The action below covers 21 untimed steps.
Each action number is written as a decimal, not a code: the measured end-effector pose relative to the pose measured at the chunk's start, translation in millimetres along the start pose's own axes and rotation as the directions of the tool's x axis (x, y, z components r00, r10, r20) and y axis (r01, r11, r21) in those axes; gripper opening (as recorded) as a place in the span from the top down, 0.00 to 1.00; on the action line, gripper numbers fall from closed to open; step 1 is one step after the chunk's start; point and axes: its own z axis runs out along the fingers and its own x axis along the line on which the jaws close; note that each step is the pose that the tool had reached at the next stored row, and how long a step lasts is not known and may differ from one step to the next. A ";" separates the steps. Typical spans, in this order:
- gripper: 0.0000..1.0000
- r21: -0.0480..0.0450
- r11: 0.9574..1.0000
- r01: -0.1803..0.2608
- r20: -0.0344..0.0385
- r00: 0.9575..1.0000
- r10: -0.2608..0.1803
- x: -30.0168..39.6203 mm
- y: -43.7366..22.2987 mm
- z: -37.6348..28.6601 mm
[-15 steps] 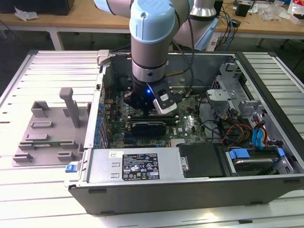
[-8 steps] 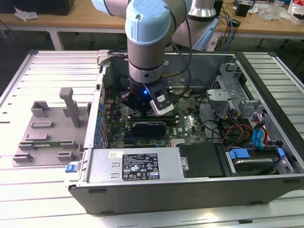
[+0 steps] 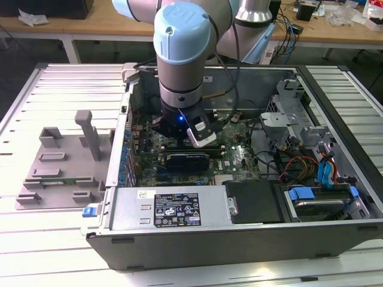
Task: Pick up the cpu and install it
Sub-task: 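Install the second cpu locking lever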
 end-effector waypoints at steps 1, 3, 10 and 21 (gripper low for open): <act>0.89 -0.006 1.000 0.000 0.002 1.000 0.000 0.9 -0.1 0.4; 0.89 -0.016 1.000 0.001 0.005 1.000 -0.001 2.8 -0.3 1.1; 0.89 -0.022 1.000 0.001 0.008 1.000 -0.001 8.3 -1.3 5.6; 0.89 -0.022 1.000 0.001 0.008 1.000 -0.001 7.4 6.5 -19.7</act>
